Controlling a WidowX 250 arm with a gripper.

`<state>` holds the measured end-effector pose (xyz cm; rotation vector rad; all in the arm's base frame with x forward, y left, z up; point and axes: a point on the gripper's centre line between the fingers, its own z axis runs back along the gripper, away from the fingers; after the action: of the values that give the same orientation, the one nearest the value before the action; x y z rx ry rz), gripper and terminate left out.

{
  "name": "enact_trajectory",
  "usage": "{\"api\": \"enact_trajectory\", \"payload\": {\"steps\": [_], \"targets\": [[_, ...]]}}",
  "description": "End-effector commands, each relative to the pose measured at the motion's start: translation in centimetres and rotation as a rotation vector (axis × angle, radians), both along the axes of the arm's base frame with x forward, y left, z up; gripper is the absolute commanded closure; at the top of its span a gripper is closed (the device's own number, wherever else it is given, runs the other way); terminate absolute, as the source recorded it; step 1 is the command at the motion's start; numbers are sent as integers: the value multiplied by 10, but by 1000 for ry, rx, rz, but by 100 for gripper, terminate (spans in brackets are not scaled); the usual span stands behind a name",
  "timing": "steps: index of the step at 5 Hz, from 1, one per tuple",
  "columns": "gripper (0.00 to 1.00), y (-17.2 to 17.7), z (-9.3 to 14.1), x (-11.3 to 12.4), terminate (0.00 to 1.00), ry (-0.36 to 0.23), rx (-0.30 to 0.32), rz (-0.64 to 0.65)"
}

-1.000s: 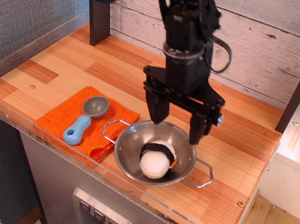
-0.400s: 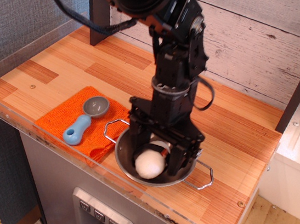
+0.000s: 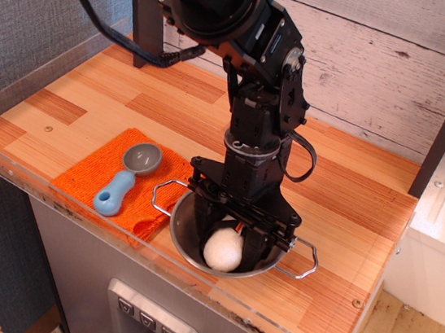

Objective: Pick up the eggplant and place it behind the pot

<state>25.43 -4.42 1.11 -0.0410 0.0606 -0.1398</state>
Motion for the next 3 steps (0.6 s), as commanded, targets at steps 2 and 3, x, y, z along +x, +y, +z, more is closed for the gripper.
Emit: {"api": "enact_trajectory", "payload": {"steps": [2, 3], "targets": [[100, -20, 85, 72, 0, -218, -53, -36], [100, -32, 77, 103, 0, -248, -58, -51]]}}
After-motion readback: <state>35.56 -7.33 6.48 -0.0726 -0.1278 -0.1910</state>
